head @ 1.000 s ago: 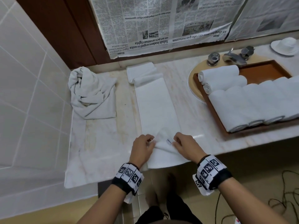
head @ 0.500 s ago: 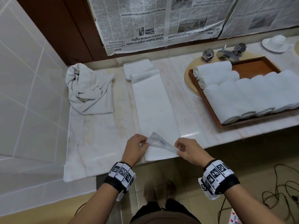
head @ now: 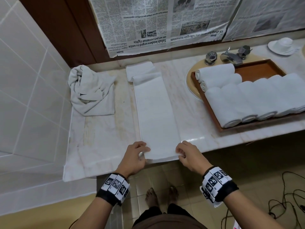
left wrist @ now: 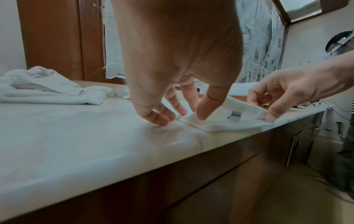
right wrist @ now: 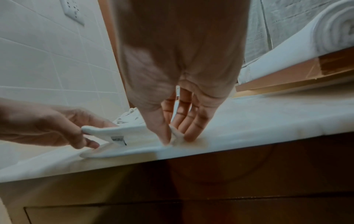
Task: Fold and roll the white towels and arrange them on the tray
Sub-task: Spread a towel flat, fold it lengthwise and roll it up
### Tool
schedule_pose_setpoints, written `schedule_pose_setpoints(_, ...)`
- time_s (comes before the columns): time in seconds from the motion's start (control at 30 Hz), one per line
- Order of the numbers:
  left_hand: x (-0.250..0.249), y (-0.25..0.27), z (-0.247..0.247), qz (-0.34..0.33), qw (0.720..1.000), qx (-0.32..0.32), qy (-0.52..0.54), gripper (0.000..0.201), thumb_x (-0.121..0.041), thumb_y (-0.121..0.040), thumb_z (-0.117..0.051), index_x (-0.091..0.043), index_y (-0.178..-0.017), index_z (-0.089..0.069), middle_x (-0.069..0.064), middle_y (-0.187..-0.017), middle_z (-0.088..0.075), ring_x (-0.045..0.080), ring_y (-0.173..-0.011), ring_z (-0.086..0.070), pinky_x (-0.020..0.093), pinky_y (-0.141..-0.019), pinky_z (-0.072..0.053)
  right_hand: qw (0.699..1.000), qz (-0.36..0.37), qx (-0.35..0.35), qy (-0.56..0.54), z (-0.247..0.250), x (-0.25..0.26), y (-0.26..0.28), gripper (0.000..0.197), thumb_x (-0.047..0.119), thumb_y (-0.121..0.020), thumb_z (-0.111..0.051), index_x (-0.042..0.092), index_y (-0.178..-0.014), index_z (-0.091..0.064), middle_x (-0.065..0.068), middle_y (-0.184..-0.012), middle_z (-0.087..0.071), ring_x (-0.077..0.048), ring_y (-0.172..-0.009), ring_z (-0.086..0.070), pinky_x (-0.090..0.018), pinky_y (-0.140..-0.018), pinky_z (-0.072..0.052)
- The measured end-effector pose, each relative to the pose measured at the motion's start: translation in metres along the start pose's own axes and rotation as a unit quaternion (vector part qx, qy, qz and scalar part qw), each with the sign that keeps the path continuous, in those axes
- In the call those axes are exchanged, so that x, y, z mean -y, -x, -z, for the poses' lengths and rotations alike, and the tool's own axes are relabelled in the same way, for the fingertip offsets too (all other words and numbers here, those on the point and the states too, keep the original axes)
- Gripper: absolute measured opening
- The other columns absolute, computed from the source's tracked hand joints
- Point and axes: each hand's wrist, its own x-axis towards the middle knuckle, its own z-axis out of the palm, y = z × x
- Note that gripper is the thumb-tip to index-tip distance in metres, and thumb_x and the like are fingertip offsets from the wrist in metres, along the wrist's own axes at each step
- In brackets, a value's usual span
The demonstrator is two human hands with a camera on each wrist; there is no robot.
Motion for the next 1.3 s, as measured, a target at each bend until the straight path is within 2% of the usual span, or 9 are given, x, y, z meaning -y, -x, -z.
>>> schedule_pose_setpoints(0.1, -0.003, 0.007, 0.000, 0.004, 0.998, 0.050, -0.030, 0.056, -0.024, -0.078, -0.068, -0.037, -0.131, -0.058, -0.018, -0.148, -0.036, 0.010, -0.136, -0.026, 0.030, -0.114, -0.028, 0.999, -0.007, 0.019, -0.036, 0.006, -0.004, 0.003, 0.019, 0.019, -0.089, -0.067, 0.023, -0.107, -0.062, 0.009, -0.106, -0.050, -0.007, -0.094, -0.053, -0.016, -0.087, -0.046)
schedule_pose_setpoints(0.17, -0.006, 0.009, -0.005, -0.009, 0.993, 0.053, -0.104, 0.061, -0.043, -0.077, -0.068, -0.043, -0.136, -0.050, -0.021, -0.153, -0.028, 0.010, -0.138, -0.019, 0.037, -0.111, -0.028, 0.999, 0.007, 0.034, -0.006, 0.009, -0.004, 0.003, 0.027, 0.026, -0.090, -0.065, 0.024, -0.116, -0.061, 0.011, -0.114, -0.048, -0.005, -0.101, -0.049, -0.018, -0.094, -0.044)
schedule_pose_setpoints(0.23, -0.011, 0.011, -0.013, -0.015, 0.986, 0.029, -0.162, 0.062, -0.053, -0.078, -0.067, -0.043, -0.136, -0.047, -0.018, -0.154, -0.025, 0.014, -0.139, -0.018, 0.039, -0.108, -0.029, 0.998, 0.033, 0.038, 0.045, 0.009, -0.003, 0.002, 0.036, 0.032, -0.091, -0.062, 0.024, -0.127, -0.057, 0.010, -0.124, -0.045, -0.005, -0.113, -0.041, -0.019, -0.100, -0.040)
schedule_pose_setpoints(0.4, -0.025, 0.015, -0.036, -0.006, 0.971, -0.030, -0.237, 0.059, -0.036, -0.077, -0.068, -0.031, -0.132, -0.047, -0.006, -0.147, -0.038, 0.024, -0.134, -0.032, 0.040, -0.102, -0.034, 0.989, 0.081, 0.034, 0.119, 0.003, 0.001, -0.008, 0.054, 0.047, -0.087, -0.064, 0.025, -0.134, -0.049, 0.007, -0.137, -0.040, -0.012, -0.123, -0.037, -0.027, -0.107, -0.036)
schedule_pose_setpoints(0.57, -0.037, 0.009, -0.041, 0.013, 0.964, -0.041, -0.262, 0.061, -0.052, -0.081, -0.056, -0.027, -0.136, -0.045, -0.002, -0.147, -0.039, 0.021, -0.134, -0.037, 0.041, -0.100, -0.037, 0.980, 0.110, 0.021, 0.165, -0.001, -0.003, -0.016, 0.067, 0.036, -0.079, -0.074, 0.016, -0.138, -0.048, -0.005, -0.147, -0.040, -0.025, -0.133, -0.041, -0.040, -0.107, -0.043)
schedule_pose_setpoints(0.73, -0.035, -0.005, -0.030, 0.000, 0.965, -0.019, -0.262, 0.070, -0.063, -0.084, -0.055, -0.025, -0.142, -0.041, -0.001, -0.155, -0.030, 0.021, -0.141, -0.029, 0.040, -0.106, -0.030, 0.990, 0.076, 0.046, 0.109, 0.010, 0.000, -0.023, 0.068, 0.030, -0.085, -0.074, 0.017, -0.145, -0.044, 0.002, -0.152, -0.033, -0.016, -0.138, -0.032, -0.029, -0.114, -0.030)
schedule_pose_setpoints(0.83, -0.035, -0.007, -0.028, -0.009, 0.965, -0.031, -0.258, 0.061, -0.060, -0.088, -0.053, -0.023, -0.136, -0.047, -0.003, -0.148, -0.039, 0.019, -0.134, -0.037, 0.038, -0.103, -0.032, 0.990, 0.080, 0.046, 0.102, 0.012, -0.001, -0.022, 0.048, 0.025, -0.091, -0.067, 0.015, -0.137, -0.053, 0.003, -0.140, -0.043, -0.014, -0.128, -0.040, -0.028, -0.107, -0.038)
schedule_pose_setpoints(1.03, -0.043, 0.000, -0.030, 0.002, 0.961, -0.018, -0.277, 0.057, -0.057, -0.089, -0.051, -0.024, -0.134, -0.045, 0.000, -0.138, -0.043, 0.024, -0.123, -0.042, 0.039, -0.095, -0.039, 0.975, 0.118, 0.012, 0.188, -0.003, -0.001, -0.008, 0.033, 0.027, -0.096, -0.056, 0.013, -0.126, -0.059, -0.001, -0.130, -0.052, -0.017, -0.117, -0.048, -0.030, -0.091, -0.050)
schedule_pose_setpoints(1.3, -0.047, 0.009, -0.037, 0.020, 0.957, 0.015, -0.289, 0.046, -0.043, -0.094, -0.052, -0.030, -0.137, -0.041, 0.002, -0.145, -0.034, 0.029, -0.129, -0.034, 0.041, -0.097, -0.043, 0.952, 0.165, -0.001, 0.258, -0.006, -0.002, -0.008, 0.036, 0.013, -0.063, -0.081, 0.014, -0.093, -0.062, -0.002, -0.093, -0.059, -0.017, -0.078, -0.059, -0.023, -0.052, -0.049)
